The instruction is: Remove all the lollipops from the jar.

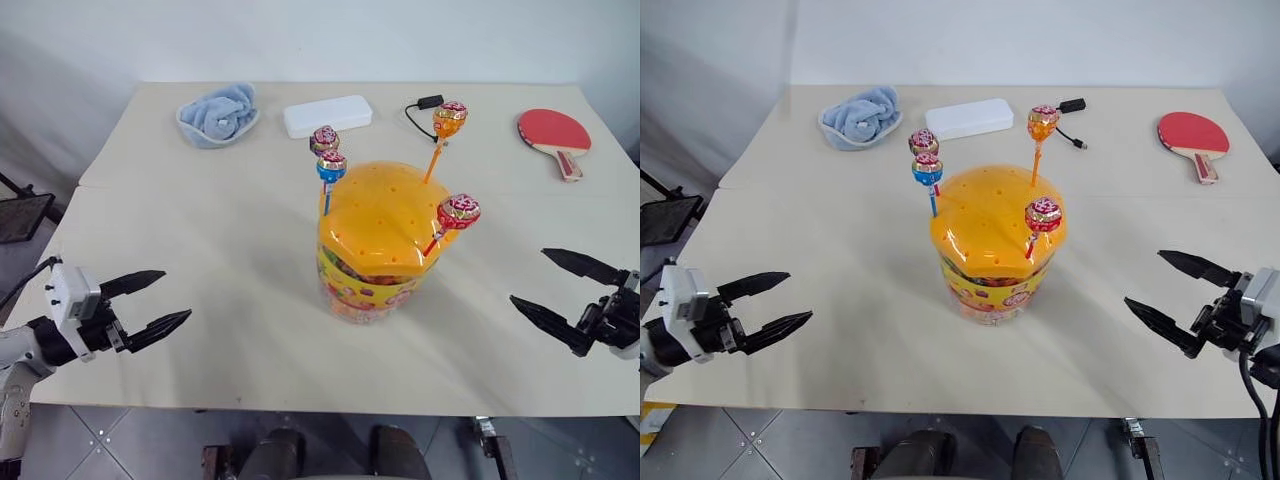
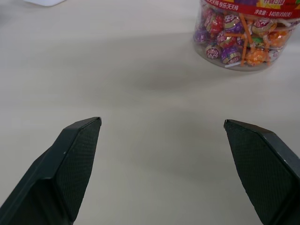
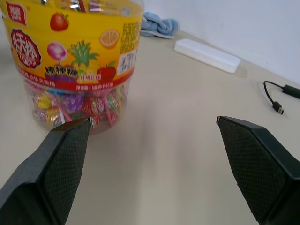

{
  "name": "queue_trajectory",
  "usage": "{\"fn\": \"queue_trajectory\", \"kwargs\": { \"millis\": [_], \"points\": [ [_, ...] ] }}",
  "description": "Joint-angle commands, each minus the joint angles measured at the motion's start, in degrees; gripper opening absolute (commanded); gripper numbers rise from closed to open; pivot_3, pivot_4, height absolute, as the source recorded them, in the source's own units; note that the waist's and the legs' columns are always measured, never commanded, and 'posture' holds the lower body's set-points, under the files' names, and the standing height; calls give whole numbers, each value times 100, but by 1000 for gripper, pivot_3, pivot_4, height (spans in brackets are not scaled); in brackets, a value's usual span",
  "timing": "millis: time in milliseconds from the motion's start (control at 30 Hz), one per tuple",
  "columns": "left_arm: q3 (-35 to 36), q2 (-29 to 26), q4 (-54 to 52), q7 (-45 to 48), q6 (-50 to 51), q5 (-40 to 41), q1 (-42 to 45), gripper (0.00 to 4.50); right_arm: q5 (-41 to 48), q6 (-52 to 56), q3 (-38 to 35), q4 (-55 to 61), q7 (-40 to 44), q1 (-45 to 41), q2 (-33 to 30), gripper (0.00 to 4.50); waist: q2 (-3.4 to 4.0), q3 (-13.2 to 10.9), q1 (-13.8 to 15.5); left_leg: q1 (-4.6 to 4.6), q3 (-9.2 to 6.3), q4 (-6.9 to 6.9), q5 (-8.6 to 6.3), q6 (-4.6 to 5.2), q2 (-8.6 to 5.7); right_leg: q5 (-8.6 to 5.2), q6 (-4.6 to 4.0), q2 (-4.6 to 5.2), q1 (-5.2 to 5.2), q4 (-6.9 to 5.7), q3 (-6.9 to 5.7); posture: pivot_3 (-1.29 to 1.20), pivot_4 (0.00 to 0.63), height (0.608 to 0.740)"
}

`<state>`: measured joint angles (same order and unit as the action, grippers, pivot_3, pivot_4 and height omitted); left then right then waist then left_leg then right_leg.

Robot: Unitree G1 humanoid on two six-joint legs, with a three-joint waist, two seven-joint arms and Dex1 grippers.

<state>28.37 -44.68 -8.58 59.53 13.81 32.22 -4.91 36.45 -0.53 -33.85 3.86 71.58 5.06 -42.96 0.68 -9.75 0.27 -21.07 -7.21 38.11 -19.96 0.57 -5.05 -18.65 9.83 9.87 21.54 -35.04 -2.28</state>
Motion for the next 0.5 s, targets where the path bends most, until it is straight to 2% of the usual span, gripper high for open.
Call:
{"fn": "queue_trajectory", "kwargs": {
  "millis": [33,67,167,333,433,500],
  "points": [
    [-68,39,-137,-208,-165,-96,210,4458,88,-289,-48,27,73,-142,10,4480,0,0,-20,1,1,2,0,0,0,0,0,0,-2,1,0,0,150,740],
    [-93,67,-120,-238,-183,-99,260,4458,124,-303,-29,46,80,-164,45,4480,0,0,-24,1,4,5,0,0,0,2,4,0,-2,1,0,0,150,740],
    [37,260,-222,-467,347,562,565,4458,749,480,-291,319,-512,-329,7,4480,0,0,-28,1,6,9,1,-2,10,5,9,-4,-3,-1,0,0,150,740],
    [155,404,-701,-684,1422,2157,1109,4458,1991,1423,-793,1217,-1115,-299,-87,4480,0,0,-20,-1,2,10,-2,-9,24,5,10,-11,4,-10,0,0,150,740],
    [-250,288,-939,-691,1858,2548,1769,4458,2440,1629,-854,1732,-1521,-413,23,4480,-2,1,15,0,-1,18,-4,-12,27,5,9,-17,0,-13,-1,0,150,740],
    [-630,239,-843,-620,1955,2426,2357,4458,2619,1747,-757,2096,-1679,-326,129,4480,-1,1,51,-2,1,30,-4,-12,25,5,10,-17,-1,-17,0,0,150,740]
  ]
}}
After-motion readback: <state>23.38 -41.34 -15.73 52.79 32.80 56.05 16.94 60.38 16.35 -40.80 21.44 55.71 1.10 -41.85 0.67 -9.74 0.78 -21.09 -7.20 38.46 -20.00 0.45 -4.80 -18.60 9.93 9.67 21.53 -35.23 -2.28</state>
